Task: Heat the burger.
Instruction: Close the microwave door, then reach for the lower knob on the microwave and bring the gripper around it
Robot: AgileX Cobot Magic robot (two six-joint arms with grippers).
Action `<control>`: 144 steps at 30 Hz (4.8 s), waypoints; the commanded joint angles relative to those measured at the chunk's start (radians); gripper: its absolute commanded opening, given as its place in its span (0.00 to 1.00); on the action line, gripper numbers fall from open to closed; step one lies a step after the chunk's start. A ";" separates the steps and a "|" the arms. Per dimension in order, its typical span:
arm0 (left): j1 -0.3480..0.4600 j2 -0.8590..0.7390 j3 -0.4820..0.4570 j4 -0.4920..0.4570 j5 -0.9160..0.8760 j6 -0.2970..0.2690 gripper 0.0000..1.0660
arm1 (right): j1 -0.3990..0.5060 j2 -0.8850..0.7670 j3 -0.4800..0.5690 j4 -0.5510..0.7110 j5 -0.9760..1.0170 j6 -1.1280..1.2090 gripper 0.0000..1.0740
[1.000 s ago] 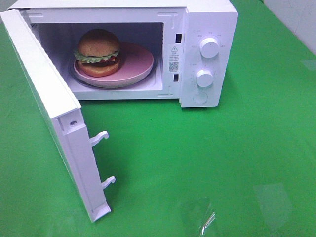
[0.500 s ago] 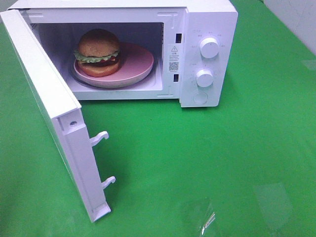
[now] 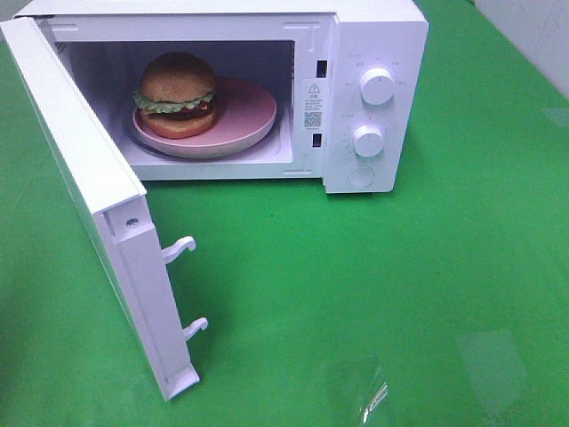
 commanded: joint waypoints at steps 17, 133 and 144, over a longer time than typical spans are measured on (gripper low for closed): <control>0.000 0.404 0.179 0.170 -0.619 -0.038 0.00 | -0.006 -0.027 0.000 0.001 -0.008 -0.015 0.68; -0.748 1.306 -0.592 0.205 -0.538 -0.240 0.16 | -0.006 -0.027 0.000 -0.001 -0.008 -0.015 0.68; -0.761 1.171 -0.532 0.202 -0.015 -0.290 0.94 | -0.006 -0.027 0.000 -0.001 -0.008 -0.015 0.68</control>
